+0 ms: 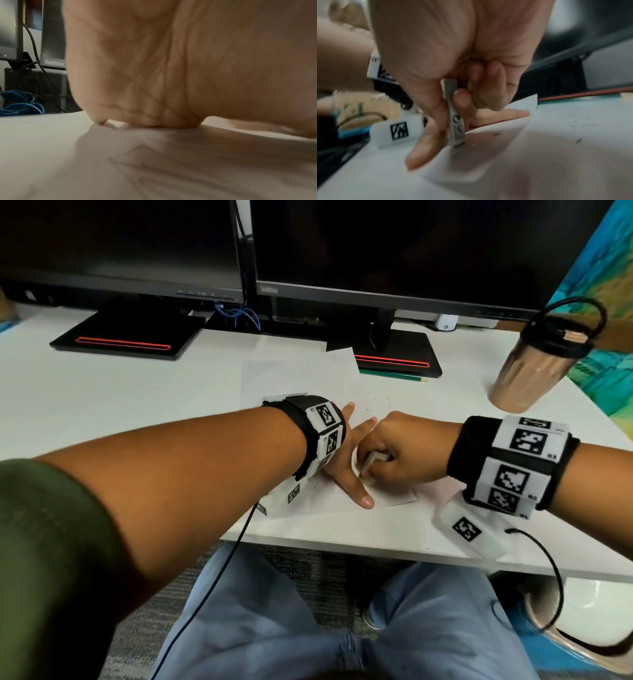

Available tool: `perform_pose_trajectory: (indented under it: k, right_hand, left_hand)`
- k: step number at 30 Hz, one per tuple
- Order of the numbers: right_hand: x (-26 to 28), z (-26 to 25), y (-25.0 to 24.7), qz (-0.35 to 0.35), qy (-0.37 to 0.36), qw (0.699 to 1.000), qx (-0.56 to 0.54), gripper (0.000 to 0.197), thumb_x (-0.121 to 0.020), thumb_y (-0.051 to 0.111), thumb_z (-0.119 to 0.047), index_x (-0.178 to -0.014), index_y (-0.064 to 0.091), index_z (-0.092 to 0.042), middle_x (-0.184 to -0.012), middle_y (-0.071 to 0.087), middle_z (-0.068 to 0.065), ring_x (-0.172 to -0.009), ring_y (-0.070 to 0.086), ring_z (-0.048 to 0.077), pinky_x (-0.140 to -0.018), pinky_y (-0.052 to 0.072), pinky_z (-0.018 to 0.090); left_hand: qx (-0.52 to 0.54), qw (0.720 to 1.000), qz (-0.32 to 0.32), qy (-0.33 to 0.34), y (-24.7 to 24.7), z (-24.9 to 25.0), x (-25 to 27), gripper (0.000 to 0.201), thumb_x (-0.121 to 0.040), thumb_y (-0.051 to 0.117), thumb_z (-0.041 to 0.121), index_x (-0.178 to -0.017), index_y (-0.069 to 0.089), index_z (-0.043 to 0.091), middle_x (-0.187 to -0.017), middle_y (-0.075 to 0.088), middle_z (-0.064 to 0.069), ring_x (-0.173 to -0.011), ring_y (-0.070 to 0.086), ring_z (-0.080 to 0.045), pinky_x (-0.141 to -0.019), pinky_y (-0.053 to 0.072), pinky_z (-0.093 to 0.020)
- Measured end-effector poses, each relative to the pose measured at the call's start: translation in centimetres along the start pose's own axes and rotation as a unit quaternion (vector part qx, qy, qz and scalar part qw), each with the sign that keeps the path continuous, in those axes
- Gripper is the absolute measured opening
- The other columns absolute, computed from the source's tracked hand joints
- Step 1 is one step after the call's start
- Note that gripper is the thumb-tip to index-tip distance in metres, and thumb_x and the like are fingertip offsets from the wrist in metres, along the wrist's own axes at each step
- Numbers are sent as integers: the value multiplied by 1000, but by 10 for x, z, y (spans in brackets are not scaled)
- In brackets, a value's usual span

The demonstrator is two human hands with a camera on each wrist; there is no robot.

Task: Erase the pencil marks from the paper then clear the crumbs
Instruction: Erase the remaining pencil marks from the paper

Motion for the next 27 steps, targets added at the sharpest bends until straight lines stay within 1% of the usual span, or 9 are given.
perform_pose_trajectory:
  k: [3,6,10,14,17,21,24,25,27]
  right_hand:
    - [0,8,-3,31,30,999,-1,9,-86,65,-21,-89,73,-19,-65,59,-17,-65,57,5,-65,43,22]
    - [4,-6,3,-4,-35,999,-11,12,-83,61,-11,-82,71,-18,-58,55,-21,-58,54,1,-58,40,15]
    - [8,2,-6,23,10,999,-36,36,-86,67,-19,-72,59,-51,-68,61,-23,-69,60,1,-62,39,9]
    - [9,-6,3,6,-32,999,-24,12,-84,63,-11,-79,73,-16,-63,59,-28,-63,56,-6,-57,40,8]
    - [11,0,-2,30,9,998,-50,25,-85,67,-18,-74,68,-40,-72,66,-17,-65,58,-3,-66,47,14]
    - [12,-5,3,7,-16,999,-36,17,-84,63,-14,-80,72,-28,-70,67,-12,-66,59,3,-62,46,16]
    - [14,1,-5,23,24,998,-56,42,-85,65,-17,-69,61,-55,-78,70,-17,-72,63,-1,-69,48,18]
    - [14,2,-5,31,27,998,-47,38,-86,65,-18,-73,62,-53,-80,70,-15,-74,64,3,-71,49,21]
    - [15,-4,1,16,8,1000,-26,18,-86,63,-18,-86,74,-32,-76,68,-11,-72,64,10,-69,50,24]
  left_hand:
    - [-2,1000,5,-1,0,0,-2,140,-55,59,93,-152,-24,37,-160,-31,-12,-152,-4,-39,-118,14,-57]
    - [1,1000,-3,0,0,-1,0,136,-60,61,89,-153,-22,33,-158,-35,-13,-151,-11,-37,-119,9,-55]
    - [-8,1000,9,-5,1,-1,-5,142,-52,57,95,-151,-25,35,-160,-31,-13,-152,-7,-38,-118,12,-57]
    - [-8,1000,-3,-2,1,-1,-6,139,-55,58,93,-153,-21,36,-158,-35,-14,-151,-11,-39,-118,10,-58]
    - [-11,1000,6,-1,1,-1,-6,141,-53,58,94,-152,-23,35,-160,-31,-13,-151,-7,-39,-118,12,-58]
    - [-10,1000,7,-1,1,-3,-7,141,-52,58,94,-151,-25,36,-159,-32,-14,-151,-8,-40,-118,12,-58]
    - [-12,1000,10,-3,1,-1,-6,142,-53,57,94,-151,-27,34,-160,-30,-13,-151,-6,-39,-118,13,-58]
    - [-12,1000,13,-3,1,-1,-6,143,-53,57,94,-151,-27,34,-160,-30,-13,-151,-6,-39,-118,13,-58]
    - [-6,1000,18,-1,1,-3,-6,143,-53,59,94,-151,-28,34,-160,-30,-13,-151,-6,-40,-118,13,-59]
Point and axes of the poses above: each hand's wrist, its own x-axis away from the middle knuckle, its own y-axis out of the palm, z = x × y, the point moved 1 cm from there along -x, towards the middle knuckle
